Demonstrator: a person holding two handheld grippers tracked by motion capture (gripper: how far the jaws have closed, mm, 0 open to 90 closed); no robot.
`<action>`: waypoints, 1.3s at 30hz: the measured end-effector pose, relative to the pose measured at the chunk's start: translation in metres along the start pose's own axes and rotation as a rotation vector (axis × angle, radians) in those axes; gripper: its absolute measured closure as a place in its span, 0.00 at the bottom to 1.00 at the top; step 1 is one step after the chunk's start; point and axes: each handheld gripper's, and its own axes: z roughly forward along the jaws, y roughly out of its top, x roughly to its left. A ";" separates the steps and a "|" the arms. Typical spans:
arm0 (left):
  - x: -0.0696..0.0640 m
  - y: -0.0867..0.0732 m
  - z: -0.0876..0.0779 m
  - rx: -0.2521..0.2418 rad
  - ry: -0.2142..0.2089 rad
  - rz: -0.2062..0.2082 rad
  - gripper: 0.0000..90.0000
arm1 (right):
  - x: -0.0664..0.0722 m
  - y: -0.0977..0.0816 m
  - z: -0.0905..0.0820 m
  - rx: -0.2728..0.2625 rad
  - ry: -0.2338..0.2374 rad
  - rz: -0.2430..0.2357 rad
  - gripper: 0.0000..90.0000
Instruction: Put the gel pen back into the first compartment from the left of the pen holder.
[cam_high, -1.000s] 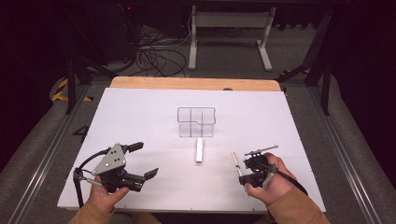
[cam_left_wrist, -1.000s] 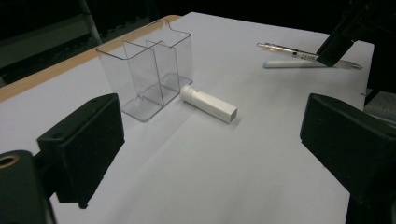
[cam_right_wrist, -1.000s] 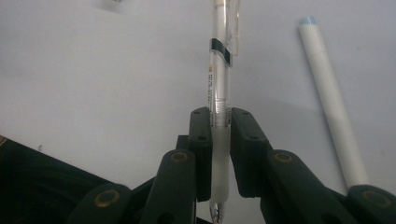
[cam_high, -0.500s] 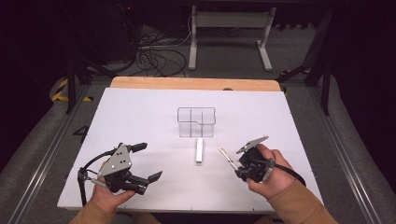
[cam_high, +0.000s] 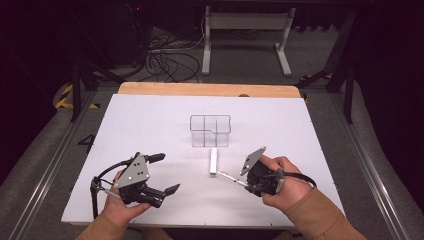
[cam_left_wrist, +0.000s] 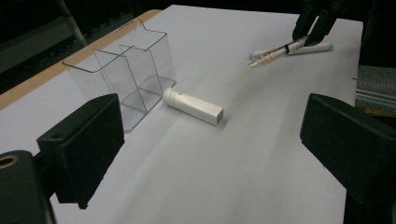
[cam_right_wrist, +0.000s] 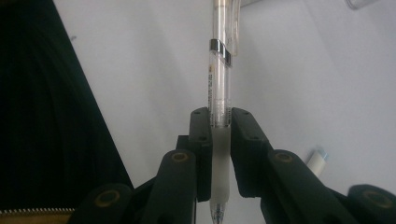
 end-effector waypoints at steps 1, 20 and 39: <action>0.000 0.000 0.000 -0.001 -0.004 -0.002 0.08 | 0.000 0.001 0.000 0.003 -0.003 -0.024 0.88; 0.000 0.003 0.004 0.011 -0.031 0.010 0.13 | -0.001 0.009 -0.001 0.010 0.033 -0.174 0.88; -0.004 0.011 0.015 0.060 -0.062 0.033 0.17 | 0.003 0.030 0.006 0.018 0.071 -0.292 0.88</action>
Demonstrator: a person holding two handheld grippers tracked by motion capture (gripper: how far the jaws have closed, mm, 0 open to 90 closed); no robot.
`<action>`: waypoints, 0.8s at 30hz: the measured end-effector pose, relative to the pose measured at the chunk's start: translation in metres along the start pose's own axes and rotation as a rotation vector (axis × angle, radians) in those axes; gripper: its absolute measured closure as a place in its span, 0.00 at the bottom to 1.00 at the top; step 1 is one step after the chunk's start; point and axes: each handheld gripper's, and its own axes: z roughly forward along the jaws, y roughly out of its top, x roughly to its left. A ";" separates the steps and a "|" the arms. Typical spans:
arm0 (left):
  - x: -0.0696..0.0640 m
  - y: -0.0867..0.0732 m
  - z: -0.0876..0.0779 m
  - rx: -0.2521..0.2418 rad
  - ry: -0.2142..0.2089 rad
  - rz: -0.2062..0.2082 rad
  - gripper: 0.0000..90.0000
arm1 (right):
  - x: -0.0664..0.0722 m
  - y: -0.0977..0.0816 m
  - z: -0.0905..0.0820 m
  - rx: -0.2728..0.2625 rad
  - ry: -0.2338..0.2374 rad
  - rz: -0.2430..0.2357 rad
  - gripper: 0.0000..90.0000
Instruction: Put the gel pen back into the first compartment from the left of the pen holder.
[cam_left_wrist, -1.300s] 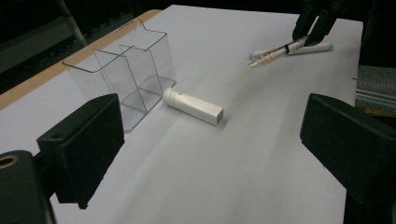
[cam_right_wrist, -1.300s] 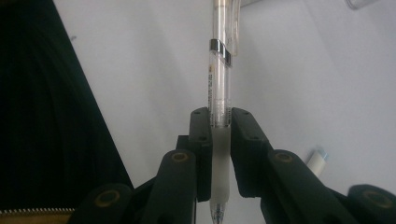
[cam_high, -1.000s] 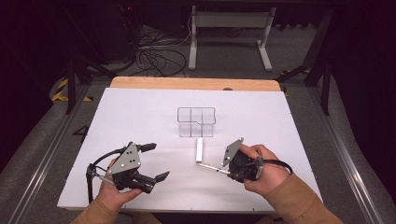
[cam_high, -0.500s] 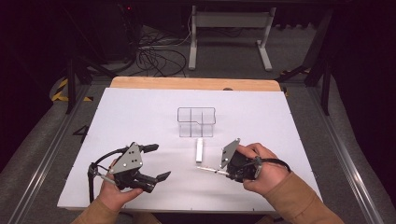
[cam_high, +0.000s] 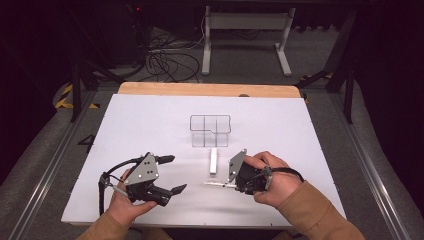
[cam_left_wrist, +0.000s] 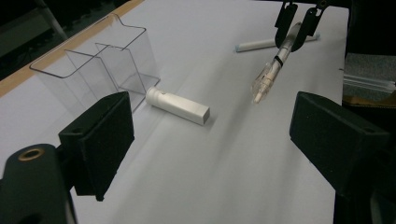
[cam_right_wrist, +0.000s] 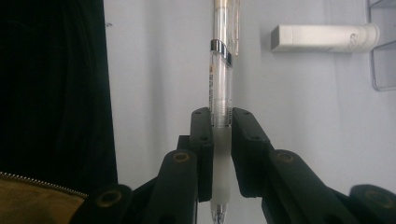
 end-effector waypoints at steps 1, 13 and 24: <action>0.000 0.001 0.001 0.005 -0.003 0.004 0.17 | 0.000 0.001 0.001 -0.003 0.000 0.002 0.88; -0.006 0.008 0.019 0.052 -0.060 0.035 0.25 | 0.000 0.016 0.007 -0.025 0.024 -0.038 0.88; -0.013 0.016 0.039 0.100 -0.127 0.097 0.38 | 0.001 0.023 0.012 -0.038 0.040 -0.041 0.88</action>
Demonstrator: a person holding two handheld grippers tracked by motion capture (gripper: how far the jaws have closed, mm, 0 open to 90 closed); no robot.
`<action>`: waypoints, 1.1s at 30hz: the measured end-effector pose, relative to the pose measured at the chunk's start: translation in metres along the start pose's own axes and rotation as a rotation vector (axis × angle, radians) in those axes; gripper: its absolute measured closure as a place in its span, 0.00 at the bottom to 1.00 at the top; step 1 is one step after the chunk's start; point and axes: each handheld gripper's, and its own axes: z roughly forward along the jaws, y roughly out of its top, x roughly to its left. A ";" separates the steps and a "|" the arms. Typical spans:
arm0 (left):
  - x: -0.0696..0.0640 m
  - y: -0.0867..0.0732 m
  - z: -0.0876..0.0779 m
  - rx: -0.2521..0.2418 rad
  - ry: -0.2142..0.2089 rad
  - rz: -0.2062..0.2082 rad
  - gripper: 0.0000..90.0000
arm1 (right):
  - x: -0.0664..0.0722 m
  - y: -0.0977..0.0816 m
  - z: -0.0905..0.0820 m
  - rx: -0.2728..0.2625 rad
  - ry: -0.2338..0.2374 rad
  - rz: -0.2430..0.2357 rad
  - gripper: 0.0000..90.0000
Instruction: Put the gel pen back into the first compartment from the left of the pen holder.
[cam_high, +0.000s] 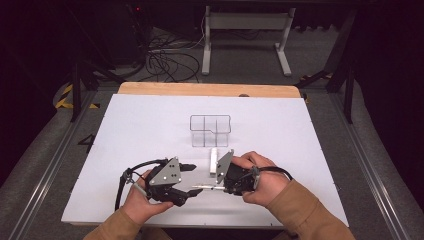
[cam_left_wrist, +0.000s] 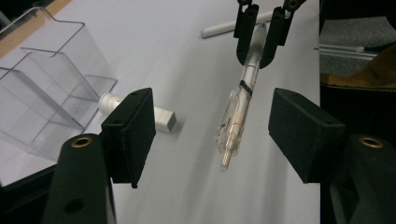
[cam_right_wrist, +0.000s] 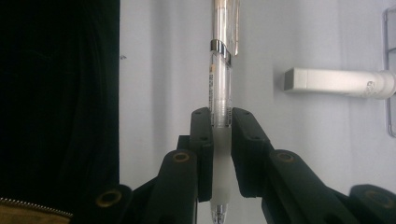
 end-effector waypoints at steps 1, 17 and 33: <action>-0.001 0.001 0.002 -0.003 -0.006 0.000 0.38 | 0.000 0.001 0.000 0.003 0.002 -0.006 0.88; -0.002 0.013 0.028 0.085 -0.098 0.047 0.45 | 0.001 0.004 0.003 -0.014 0.008 -0.014 0.88; 0.000 0.016 0.040 0.189 -0.160 0.072 0.70 | 0.002 0.007 0.003 -0.017 0.018 -0.021 0.88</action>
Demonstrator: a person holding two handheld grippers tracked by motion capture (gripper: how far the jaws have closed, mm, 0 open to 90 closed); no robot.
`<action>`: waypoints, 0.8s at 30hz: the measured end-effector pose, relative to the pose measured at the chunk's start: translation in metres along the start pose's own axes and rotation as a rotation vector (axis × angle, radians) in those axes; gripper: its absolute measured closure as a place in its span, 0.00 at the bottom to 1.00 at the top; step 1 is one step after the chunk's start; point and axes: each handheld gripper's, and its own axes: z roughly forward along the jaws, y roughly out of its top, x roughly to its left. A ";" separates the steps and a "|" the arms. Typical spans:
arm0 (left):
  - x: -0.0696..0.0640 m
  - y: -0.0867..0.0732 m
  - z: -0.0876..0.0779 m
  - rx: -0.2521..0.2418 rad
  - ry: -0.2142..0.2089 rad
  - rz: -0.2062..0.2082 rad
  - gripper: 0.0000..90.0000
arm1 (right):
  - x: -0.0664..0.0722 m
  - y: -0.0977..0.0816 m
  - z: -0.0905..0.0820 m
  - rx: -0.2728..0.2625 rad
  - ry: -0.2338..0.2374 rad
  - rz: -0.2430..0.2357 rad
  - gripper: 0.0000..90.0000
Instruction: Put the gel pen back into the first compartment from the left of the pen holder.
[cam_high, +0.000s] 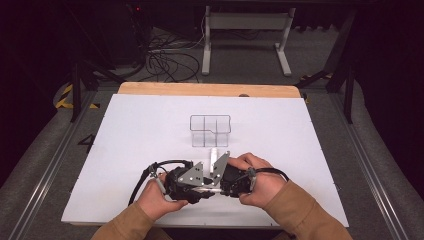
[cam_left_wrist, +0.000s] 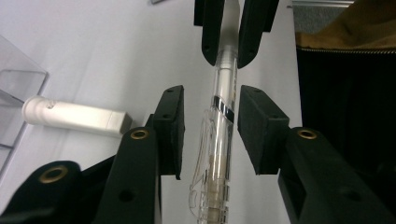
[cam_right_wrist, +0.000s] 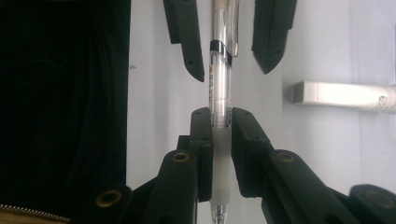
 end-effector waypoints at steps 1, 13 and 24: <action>0.000 0.000 0.001 0.006 -0.001 0.000 0.72 | 0.000 0.000 0.000 0.001 0.001 0.001 0.88; 0.001 0.000 0.008 0.047 -0.038 0.033 0.83 | 0.000 0.001 0.002 0.004 0.007 -0.006 0.88; -0.001 0.001 0.012 0.095 -0.045 0.066 0.84 | 0.002 0.001 0.001 -0.006 0.014 -0.003 0.89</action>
